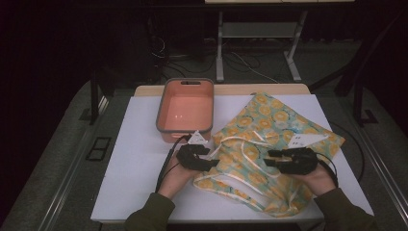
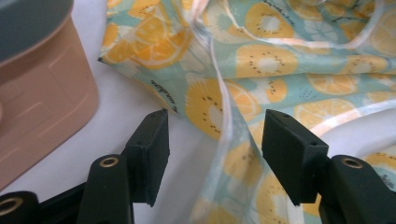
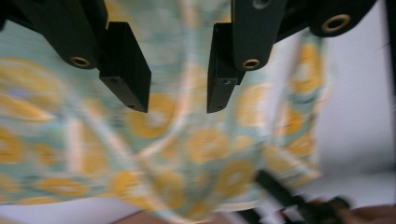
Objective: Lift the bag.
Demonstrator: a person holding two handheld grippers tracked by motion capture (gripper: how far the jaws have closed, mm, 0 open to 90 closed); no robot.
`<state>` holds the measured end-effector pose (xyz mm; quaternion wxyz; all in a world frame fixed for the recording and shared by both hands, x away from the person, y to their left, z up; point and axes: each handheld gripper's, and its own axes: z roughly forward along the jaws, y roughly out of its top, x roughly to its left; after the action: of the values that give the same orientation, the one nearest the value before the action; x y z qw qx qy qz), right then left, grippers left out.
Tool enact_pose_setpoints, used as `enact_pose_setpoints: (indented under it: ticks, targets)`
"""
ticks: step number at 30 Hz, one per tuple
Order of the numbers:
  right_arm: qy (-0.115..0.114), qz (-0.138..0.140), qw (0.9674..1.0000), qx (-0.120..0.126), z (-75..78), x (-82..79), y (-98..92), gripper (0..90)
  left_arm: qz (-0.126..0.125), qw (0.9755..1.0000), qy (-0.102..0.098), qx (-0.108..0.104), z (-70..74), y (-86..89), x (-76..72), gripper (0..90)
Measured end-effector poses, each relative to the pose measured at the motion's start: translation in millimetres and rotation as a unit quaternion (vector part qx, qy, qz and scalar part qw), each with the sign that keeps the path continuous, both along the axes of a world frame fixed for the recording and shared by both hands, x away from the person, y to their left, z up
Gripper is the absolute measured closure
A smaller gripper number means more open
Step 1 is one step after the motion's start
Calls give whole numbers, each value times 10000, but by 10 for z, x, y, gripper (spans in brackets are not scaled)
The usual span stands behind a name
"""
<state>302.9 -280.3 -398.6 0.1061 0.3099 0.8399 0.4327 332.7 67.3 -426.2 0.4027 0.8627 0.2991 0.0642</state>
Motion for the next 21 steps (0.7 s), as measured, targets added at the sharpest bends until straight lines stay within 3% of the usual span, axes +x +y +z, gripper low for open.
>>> enact_pose_setpoints:
  ticks: [3,7,9,11,13,17,21]
  targets:
    - [63,-535,9985,-105,-50,192,-149,541,23,10000,44,-37,7,10,-9,354]
    - [399,-761,9957,-343,-232,403,-220,549,27,9999,103,-88,15,28,-15,297]
    - [570,-706,9947,-489,-328,467,-217,596,2,9999,116,-90,16,36,-19,285]
    - [664,-700,9935,-608,-381,489,-211,769,0,9999,108,-102,20,46,-22,282]
    - [643,-598,9943,-605,-370,472,-202,873,-1,9999,103,-124,30,57,-26,282]
    - [423,-247,9983,-319,-226,336,-129,888,1,9999,113,-119,31,73,-24,289]
    - [366,239,9988,-202,-154,135,26,888,-3,9999,147,-82,10,63,-5,321]
